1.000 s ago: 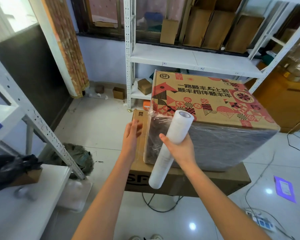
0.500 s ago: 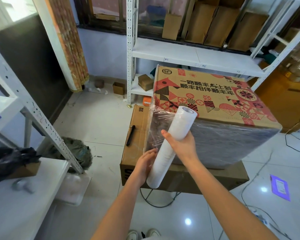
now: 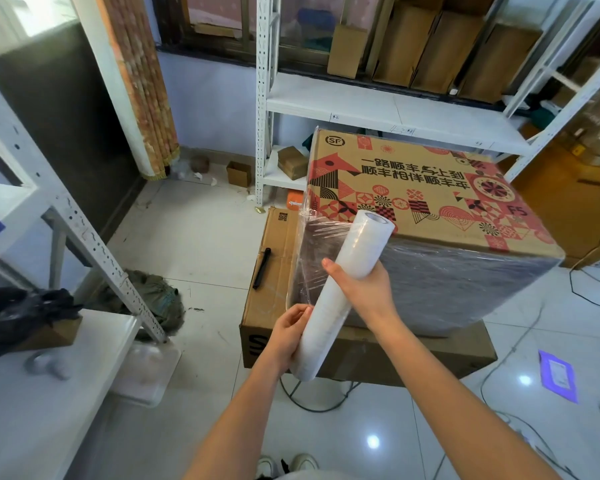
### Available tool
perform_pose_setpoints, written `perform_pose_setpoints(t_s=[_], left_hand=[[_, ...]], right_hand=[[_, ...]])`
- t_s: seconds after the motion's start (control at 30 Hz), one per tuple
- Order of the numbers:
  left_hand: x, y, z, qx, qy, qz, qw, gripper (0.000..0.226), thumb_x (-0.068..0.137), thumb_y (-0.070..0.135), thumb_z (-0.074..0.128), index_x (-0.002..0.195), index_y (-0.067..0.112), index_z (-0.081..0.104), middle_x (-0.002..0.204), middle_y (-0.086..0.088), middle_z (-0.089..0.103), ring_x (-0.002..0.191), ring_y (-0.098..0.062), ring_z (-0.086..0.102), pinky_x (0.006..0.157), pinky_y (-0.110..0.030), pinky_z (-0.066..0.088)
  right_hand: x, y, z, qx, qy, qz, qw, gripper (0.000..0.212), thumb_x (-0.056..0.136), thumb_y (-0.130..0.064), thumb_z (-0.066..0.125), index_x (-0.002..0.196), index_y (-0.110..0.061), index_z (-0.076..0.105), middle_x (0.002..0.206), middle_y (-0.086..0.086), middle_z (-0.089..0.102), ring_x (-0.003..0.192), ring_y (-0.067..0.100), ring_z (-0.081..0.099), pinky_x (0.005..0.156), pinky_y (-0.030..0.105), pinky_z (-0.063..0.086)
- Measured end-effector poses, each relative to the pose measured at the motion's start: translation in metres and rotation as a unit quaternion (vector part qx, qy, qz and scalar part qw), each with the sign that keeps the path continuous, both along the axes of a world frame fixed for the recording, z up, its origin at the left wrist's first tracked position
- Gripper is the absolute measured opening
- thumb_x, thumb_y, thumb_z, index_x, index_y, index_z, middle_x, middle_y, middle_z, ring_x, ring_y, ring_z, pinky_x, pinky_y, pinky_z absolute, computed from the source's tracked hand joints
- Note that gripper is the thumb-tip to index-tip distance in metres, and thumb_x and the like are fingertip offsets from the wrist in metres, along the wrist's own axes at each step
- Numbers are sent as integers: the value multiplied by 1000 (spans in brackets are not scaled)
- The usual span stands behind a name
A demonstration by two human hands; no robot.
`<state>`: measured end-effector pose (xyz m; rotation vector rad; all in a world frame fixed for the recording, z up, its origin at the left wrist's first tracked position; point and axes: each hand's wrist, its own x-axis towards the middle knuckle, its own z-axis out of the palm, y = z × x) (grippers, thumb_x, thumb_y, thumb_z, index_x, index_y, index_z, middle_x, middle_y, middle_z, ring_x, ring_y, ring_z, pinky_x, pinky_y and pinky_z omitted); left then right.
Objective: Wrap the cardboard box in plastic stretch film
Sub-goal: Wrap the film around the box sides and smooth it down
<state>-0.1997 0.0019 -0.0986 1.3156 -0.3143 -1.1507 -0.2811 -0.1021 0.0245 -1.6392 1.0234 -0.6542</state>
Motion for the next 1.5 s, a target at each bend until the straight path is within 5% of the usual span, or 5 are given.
perform_pose_setpoints(t_s=[0.53, 0.93, 1.17, 1.37, 1.5], left_hand=[[-6, -1, 4, 8, -25, 97, 995, 17, 95, 22, 54, 86, 12, 64, 91, -9, 65, 88, -27, 59, 86, -51, 50], [-10, 0, 5, 7, 14, 64, 998, 15, 93, 30, 58, 86, 21, 67, 88, -4, 67, 85, -23, 61, 78, -41, 51], [-17, -4, 2, -12, 4, 117, 993, 12, 91, 28, 61, 84, 21, 69, 89, -8, 70, 85, -26, 66, 77, -41, 54], [-18, -7, 1, -15, -1, 121, 992, 9, 92, 19, 61, 90, 14, 67, 98, -17, 68, 98, -38, 63, 87, -53, 52], [-16, -3, 1, -23, 10, 126, 992, 12, 92, 23, 59, 89, 18, 69, 89, -6, 72, 85, -22, 68, 72, -34, 57]], right_hand=[[0, 0, -4, 2, -22, 10, 1000, 43, 68, -34, 83, 97, -32, 51, 94, -9, 60, 89, 9, 63, 62, 18, 51], [2, 1, -1, -15, 22, -26, 999, 81, 55, -54, 81, 119, -19, 47, 107, -1, 61, 100, 17, 61, 84, 47, 55], [-16, 29, -15, -39, 22, -44, 998, 79, 53, -49, 87, 110, -31, 36, 100, -23, 51, 90, -4, 55, 75, 22, 51], [-21, 55, -27, -91, 150, -65, 982, 74, 58, -56, 82, 106, -27, 35, 102, -8, 53, 94, 11, 57, 72, 33, 53], [-16, 50, -23, -126, 169, -48, 976, 66, 64, -50, 81, 101, -27, 30, 97, -7, 51, 96, 20, 61, 71, 35, 52]])
